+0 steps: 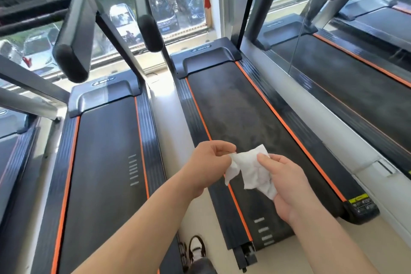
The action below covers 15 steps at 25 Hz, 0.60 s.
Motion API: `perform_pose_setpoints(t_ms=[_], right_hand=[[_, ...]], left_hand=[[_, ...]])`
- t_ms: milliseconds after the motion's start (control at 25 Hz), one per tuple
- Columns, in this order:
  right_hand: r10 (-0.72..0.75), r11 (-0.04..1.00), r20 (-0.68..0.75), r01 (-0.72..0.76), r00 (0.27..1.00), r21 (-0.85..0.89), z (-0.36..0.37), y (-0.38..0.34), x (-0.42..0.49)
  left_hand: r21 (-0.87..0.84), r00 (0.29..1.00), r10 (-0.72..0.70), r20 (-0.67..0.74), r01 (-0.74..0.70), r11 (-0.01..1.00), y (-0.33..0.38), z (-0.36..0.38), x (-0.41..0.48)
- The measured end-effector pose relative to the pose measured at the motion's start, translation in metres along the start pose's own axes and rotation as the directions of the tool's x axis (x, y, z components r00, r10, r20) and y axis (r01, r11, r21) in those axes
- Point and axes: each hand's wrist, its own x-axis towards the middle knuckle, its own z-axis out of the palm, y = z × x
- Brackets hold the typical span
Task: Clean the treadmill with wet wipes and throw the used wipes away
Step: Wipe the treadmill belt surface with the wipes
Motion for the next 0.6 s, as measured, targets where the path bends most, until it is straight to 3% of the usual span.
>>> perform_pose_setpoints(t_ms=[200,400,600], right_hand=[[-0.027,0.998,-0.156,0.036,0.987,0.055,0.040,-0.006,0.052],[0.008,0.986,-0.173,0.022,0.985,0.167,0.099,-0.013,0.098],[0.026,0.975,-0.274,0.037,0.961,0.219,0.106,-0.022,0.112]], left_hand=[[-0.059,0.995,0.090,0.041,-0.087,0.994,0.006,-0.036,0.075],[-0.043,0.957,0.146,0.249,-0.139,0.989,0.019,-0.054,0.151],[-0.031,0.891,0.118,0.438,-0.117,0.993,0.040,-0.047,0.186]])
